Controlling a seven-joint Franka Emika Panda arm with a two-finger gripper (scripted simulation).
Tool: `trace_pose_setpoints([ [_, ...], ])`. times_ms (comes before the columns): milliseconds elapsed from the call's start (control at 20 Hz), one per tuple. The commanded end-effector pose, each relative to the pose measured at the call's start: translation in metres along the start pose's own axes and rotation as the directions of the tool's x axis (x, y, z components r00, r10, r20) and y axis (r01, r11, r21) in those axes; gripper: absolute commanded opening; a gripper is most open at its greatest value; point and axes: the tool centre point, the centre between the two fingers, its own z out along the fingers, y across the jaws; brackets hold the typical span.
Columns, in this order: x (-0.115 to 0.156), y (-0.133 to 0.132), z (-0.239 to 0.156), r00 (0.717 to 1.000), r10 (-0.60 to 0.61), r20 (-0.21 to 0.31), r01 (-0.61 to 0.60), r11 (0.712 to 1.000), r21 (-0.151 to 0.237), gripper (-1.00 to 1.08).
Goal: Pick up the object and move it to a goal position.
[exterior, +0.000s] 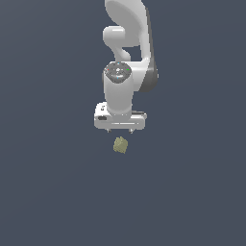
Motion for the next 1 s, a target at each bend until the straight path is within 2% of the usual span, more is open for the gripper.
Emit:
trace_pose_setpoints([
  [0,0.000,0.000,0.000,1.000,0.000,0.000,0.000,1.000,0.000,1.00],
  [450,0.020,0.011,-0.020,0.997,0.035,-0.066,-0.034,0.999,0.015,1.00],
  [950,0.019,0.008,-0.006,0.995,0.074,-0.061,-0.073,0.997,0.017,1.00],
])
